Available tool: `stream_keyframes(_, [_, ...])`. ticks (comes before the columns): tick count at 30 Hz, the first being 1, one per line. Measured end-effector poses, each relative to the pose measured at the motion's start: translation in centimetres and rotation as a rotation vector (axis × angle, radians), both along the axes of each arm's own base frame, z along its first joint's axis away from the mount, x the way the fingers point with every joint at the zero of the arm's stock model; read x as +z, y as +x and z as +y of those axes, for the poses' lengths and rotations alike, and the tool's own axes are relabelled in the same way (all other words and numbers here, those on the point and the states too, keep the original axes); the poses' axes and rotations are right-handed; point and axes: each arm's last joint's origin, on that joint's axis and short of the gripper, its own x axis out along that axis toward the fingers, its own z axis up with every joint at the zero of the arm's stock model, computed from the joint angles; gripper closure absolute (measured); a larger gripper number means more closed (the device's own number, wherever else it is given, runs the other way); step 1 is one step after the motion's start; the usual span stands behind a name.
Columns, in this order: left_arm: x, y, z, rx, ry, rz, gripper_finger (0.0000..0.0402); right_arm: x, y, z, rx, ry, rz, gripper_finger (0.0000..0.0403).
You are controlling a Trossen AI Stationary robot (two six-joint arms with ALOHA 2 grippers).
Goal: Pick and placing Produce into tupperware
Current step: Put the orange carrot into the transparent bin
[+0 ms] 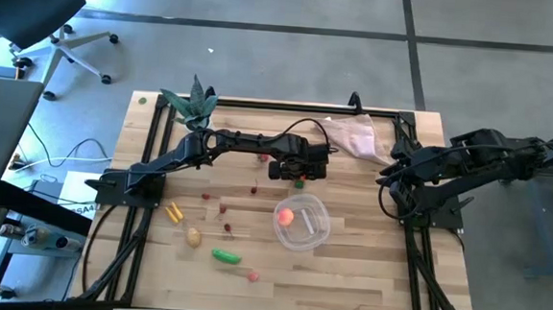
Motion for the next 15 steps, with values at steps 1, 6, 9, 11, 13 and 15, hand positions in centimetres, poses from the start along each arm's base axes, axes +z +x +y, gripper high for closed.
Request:
stream_keyframes(1, [0.0,0.0,0.0,0.0,0.0,0.0,0.0218,0.0,0.0,0.0,0.0,0.0,0.0,0.0272])
stream_keyframes(6, [0.0,-0.01,0.0,0.001,0.0,0.001,0.0241,0.0,-0.01,0.0,0.0,0.0,0.0,0.0272])
stream_keyframes(9, [0.0,-0.01,0.0,0.001,-0.001,0.001,0.0237,0.0,-0.01,0.0,0.0,0.0,0.0,0.0272])
stream_keyframes(11, [-0.01,-0.03,-0.01,-0.001,-0.001,0.004,0.0226,0.0,0.0,0.0,0.0,0.0,0.0,0.0272])
stream_keyframes(13, [-0.01,-0.05,-0.01,-0.001,-0.001,0.005,0.0218,0.0,0.0,0.0,0.0,0.0,0.0,0.0272])
stream_keyframes(15, [-0.01,-0.05,-0.01,-0.002,-0.001,0.005,0.0216,0.0,0.0,0.0,0.0,0.0,0.0,0.0272])
